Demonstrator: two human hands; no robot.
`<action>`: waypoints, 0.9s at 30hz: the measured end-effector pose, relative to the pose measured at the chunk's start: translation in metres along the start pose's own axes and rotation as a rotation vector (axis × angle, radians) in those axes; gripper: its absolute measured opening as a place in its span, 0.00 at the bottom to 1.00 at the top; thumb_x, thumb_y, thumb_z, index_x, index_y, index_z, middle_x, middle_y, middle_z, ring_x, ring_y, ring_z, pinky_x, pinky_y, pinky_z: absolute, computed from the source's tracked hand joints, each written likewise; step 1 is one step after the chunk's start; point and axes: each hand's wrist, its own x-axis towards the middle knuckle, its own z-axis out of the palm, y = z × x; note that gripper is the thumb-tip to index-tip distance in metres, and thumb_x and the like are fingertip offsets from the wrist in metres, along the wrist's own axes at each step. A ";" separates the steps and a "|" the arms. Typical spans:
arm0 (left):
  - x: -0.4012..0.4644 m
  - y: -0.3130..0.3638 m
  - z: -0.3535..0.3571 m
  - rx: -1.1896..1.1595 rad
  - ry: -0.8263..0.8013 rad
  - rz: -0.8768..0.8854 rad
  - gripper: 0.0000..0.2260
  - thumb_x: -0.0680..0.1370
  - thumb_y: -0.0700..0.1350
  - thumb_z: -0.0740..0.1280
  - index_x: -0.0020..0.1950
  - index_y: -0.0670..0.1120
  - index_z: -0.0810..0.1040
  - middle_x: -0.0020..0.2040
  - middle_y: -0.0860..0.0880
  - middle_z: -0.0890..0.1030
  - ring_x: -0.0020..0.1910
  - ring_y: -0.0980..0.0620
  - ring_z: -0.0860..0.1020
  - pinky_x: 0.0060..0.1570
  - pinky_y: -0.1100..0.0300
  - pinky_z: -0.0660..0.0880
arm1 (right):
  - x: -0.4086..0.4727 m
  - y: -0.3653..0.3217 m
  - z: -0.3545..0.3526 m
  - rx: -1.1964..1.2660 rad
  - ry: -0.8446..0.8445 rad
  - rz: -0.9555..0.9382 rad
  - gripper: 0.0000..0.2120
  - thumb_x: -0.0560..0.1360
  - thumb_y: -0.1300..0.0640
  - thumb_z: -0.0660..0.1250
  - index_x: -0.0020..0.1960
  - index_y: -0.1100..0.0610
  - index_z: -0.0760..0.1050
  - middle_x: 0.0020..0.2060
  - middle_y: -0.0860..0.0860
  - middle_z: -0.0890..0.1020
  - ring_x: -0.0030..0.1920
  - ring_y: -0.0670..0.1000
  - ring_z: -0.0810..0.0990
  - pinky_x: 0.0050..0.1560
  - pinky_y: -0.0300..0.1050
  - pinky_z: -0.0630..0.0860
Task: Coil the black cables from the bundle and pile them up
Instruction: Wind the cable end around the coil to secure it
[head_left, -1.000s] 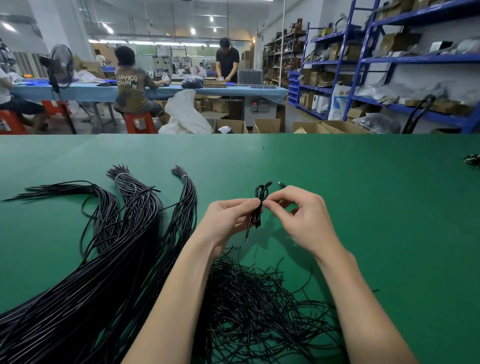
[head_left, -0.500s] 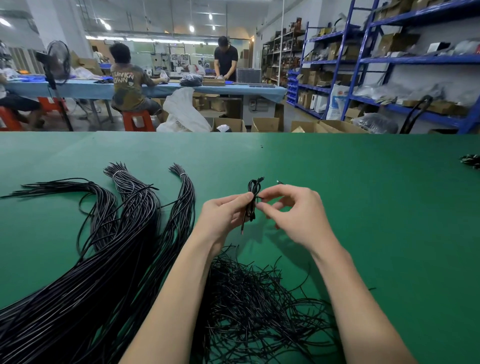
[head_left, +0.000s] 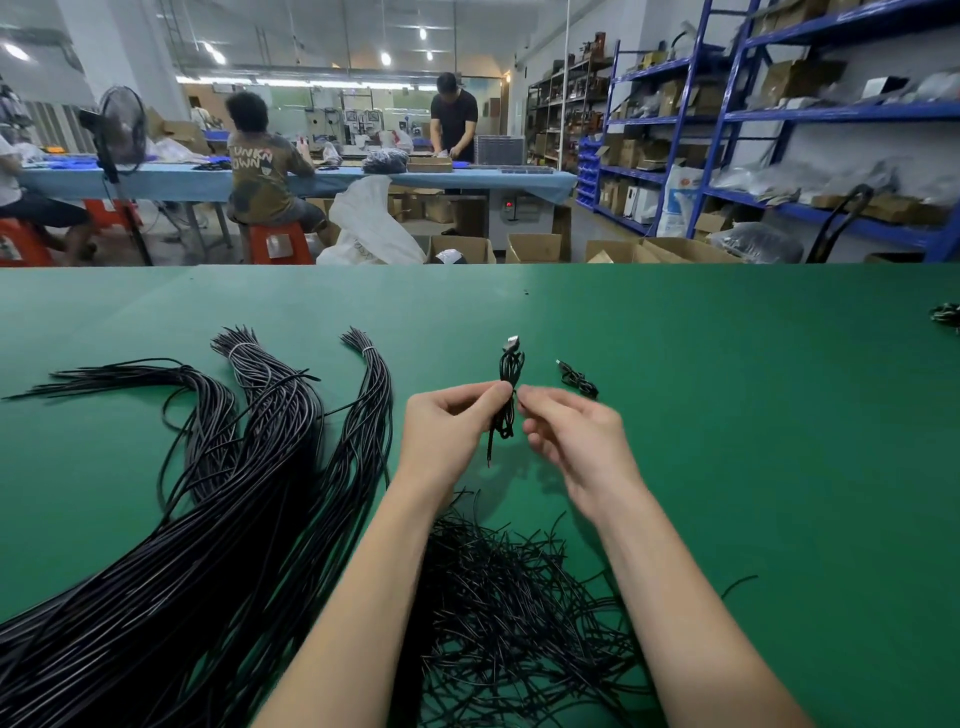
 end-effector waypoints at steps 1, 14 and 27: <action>0.001 0.001 -0.001 -0.070 -0.015 -0.081 0.01 0.75 0.42 0.75 0.45 0.48 0.87 0.45 0.46 0.87 0.45 0.53 0.84 0.48 0.62 0.80 | 0.000 0.000 -0.001 -0.177 0.004 -0.177 0.01 0.75 0.63 0.75 0.45 0.59 0.84 0.35 0.50 0.85 0.29 0.45 0.80 0.29 0.34 0.76; 0.003 -0.003 0.003 -0.305 -0.189 -0.318 0.03 0.74 0.41 0.74 0.43 0.43 0.88 0.43 0.45 0.86 0.39 0.53 0.82 0.40 0.64 0.79 | 0.005 0.004 -0.023 -0.717 0.084 -0.818 0.04 0.74 0.55 0.77 0.41 0.52 0.86 0.32 0.41 0.84 0.33 0.45 0.83 0.34 0.48 0.81; 0.001 -0.007 0.003 -0.194 -0.065 -0.232 0.07 0.75 0.41 0.74 0.50 0.39 0.86 0.44 0.43 0.87 0.41 0.52 0.85 0.44 0.64 0.80 | -0.001 -0.002 -0.007 -0.184 -0.026 -0.106 0.03 0.78 0.63 0.71 0.52 0.59 0.81 0.36 0.52 0.85 0.30 0.45 0.81 0.32 0.37 0.79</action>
